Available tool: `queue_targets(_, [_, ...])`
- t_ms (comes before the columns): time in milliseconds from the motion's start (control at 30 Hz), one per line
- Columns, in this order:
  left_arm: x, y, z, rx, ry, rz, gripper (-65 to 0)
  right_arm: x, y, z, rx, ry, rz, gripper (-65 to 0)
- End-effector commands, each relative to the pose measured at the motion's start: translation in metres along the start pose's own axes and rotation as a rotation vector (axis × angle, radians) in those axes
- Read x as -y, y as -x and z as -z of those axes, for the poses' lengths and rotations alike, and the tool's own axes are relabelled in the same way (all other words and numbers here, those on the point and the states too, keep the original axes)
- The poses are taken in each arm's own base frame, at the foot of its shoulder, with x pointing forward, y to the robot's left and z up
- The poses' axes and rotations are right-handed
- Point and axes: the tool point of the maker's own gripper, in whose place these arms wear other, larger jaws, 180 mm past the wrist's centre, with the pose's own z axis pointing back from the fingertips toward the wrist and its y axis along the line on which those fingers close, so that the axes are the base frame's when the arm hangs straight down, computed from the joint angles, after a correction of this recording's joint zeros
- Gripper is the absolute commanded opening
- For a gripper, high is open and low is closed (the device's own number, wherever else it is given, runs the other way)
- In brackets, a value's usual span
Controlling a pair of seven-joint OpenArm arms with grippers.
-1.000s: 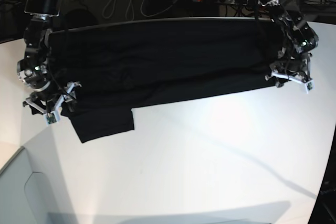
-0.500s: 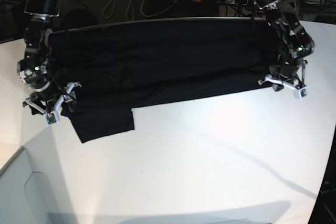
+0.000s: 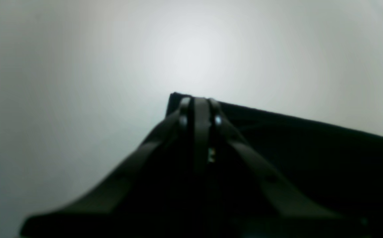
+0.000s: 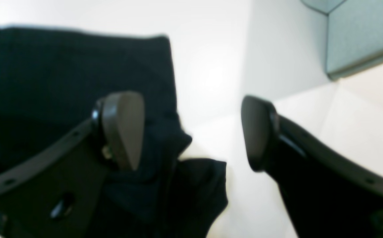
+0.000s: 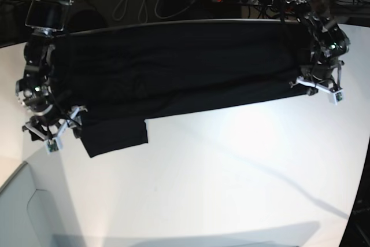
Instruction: Fold the T-shirt properly
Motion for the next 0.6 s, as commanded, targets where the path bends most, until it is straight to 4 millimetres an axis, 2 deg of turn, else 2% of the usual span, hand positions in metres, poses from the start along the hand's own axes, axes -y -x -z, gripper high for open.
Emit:
queue_targets(0, [0.001,-0.02,-0.004,0.059,0.004,0.008,-65.0,0.012,-0.019,0.002,0.031,0.016,-0.004,-18.1])
queue_targets(200, [-0.002,-0.016,-0.004,0.05,0.0,0.012,-65.0,0.02,-0.017,0.038,-0.063,-0.018,0.092,-18.1])
queue_targets(333, [-0.002,-0.016,-0.005,0.052,0.0,0.013,-65.0,0.02,-0.013,0.053,-0.1,-0.042,0.133,-18.1])
queue_targets(467, [-0.001,-0.016,-0.004,0.05,0.001,0.011,-65.0,-0.008,-0.016,0.071,-0.113,-0.111,0.094,-18.1])
queue_targets(567, [-0.002,-0.015,-0.004,0.047,0.0,0.011,-65.0,-0.016,-0.021,0.074,-0.088,-0.127,0.076,-18.1])
